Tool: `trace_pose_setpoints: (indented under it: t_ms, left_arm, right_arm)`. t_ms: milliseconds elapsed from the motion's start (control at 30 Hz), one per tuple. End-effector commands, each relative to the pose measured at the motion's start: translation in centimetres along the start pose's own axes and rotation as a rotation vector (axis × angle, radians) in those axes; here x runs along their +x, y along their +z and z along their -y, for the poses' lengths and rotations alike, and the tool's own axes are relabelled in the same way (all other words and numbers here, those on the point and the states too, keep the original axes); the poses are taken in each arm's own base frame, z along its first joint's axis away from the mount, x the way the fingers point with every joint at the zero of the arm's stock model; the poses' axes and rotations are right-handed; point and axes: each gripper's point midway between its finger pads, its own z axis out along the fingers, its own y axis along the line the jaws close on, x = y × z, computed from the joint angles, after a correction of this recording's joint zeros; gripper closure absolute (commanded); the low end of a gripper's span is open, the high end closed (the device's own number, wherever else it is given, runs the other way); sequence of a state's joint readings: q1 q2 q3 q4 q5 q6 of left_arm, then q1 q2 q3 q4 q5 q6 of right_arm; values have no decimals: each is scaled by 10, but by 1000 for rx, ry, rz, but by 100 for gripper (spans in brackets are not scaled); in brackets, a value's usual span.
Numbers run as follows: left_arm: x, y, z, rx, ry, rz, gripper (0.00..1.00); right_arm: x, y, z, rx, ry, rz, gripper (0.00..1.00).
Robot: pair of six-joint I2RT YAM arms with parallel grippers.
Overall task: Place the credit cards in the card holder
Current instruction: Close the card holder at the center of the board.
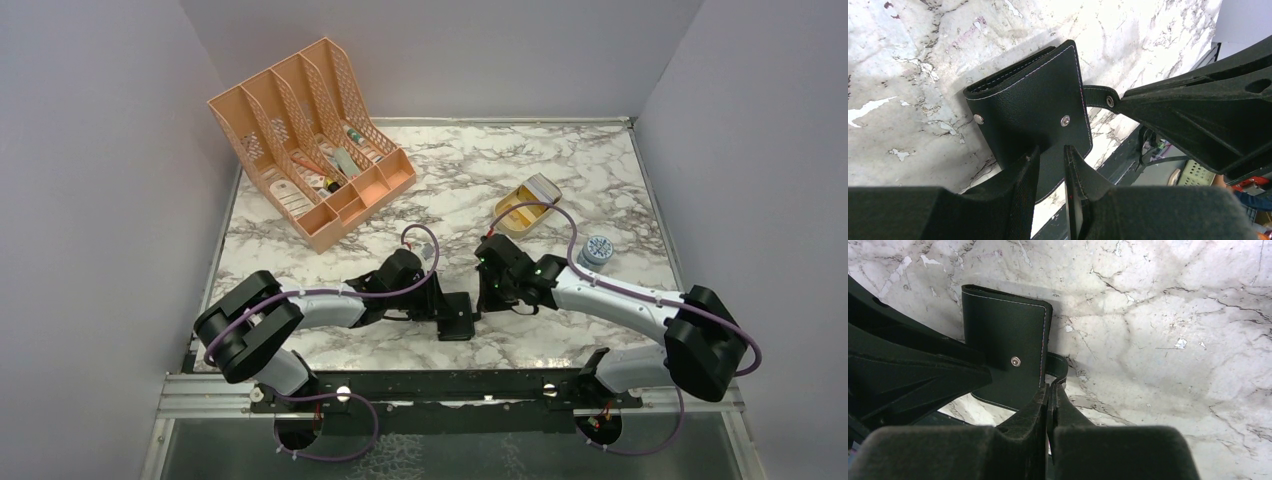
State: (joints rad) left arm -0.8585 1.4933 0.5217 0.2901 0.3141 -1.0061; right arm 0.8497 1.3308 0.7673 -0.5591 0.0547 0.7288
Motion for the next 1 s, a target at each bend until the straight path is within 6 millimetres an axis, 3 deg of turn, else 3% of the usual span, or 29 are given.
trace_pose_setpoints:
  t_ms: [0,133,233,667,967]
  left_arm:
    - [-3,-3,-6,-35,24,27,72]
    - [-3,-4,-6,-36,22,28,72]
    - [-3,-4,-6,-37,23,29,72]
    - [-2,-4,-7,-39,24,28,72]
    - [-2,-4,-7,-38,23,29,72]
  right_arm:
    - [-1,-5,7,32,2,26,99]
    - [1,-4,15,76,2,17,97]
    - [4,-3,16,81,4,3,87]
    - [6,0,10,45,8,-6,80]
    - [7,1,20,96,15,0,86]
